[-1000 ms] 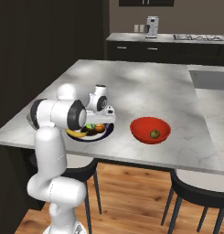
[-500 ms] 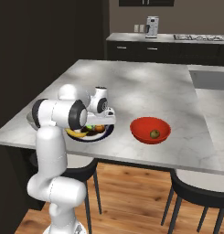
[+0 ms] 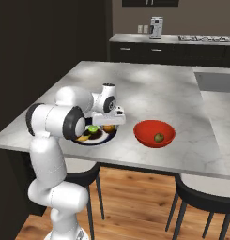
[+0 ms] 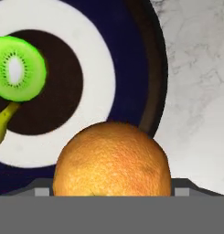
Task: Take the fruits from the plate on the dining counter and place two fruits in each bowl.
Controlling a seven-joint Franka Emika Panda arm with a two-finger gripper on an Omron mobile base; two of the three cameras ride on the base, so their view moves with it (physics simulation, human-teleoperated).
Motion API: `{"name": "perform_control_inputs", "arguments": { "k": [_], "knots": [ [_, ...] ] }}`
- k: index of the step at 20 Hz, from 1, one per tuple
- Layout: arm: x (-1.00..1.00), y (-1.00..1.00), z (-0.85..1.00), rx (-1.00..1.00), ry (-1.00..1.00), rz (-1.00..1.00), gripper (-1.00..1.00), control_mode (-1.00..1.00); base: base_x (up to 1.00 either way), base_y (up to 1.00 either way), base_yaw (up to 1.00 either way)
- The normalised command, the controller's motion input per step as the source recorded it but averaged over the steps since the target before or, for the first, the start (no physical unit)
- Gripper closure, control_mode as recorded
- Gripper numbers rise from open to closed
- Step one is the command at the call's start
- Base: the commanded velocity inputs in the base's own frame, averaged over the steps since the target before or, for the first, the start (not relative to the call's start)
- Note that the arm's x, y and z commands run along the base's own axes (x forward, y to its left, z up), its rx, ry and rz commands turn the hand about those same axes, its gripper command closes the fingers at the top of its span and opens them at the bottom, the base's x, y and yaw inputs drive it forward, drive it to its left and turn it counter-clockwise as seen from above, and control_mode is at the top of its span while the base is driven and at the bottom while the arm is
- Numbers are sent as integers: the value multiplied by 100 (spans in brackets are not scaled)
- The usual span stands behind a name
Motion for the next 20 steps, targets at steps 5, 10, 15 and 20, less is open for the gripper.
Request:
{"name": "perform_control_inputs", "arguments": {
  "k": [5, 10, 15, 20],
  "knots": [
    [-35, -86, 83, -10, -11, -19, 100, -100, 0, 0, 0],
    [-31, -67, 84, -13, -16, -10, 100, -100, 0, 0, 0],
    [3, -86, -7, -3, -1, -13, 100, -100, 0, 0, 0],
    [15, -68, -12, 19, 0, -9, 100, -100, 0, 0, 0]
  ]
}}
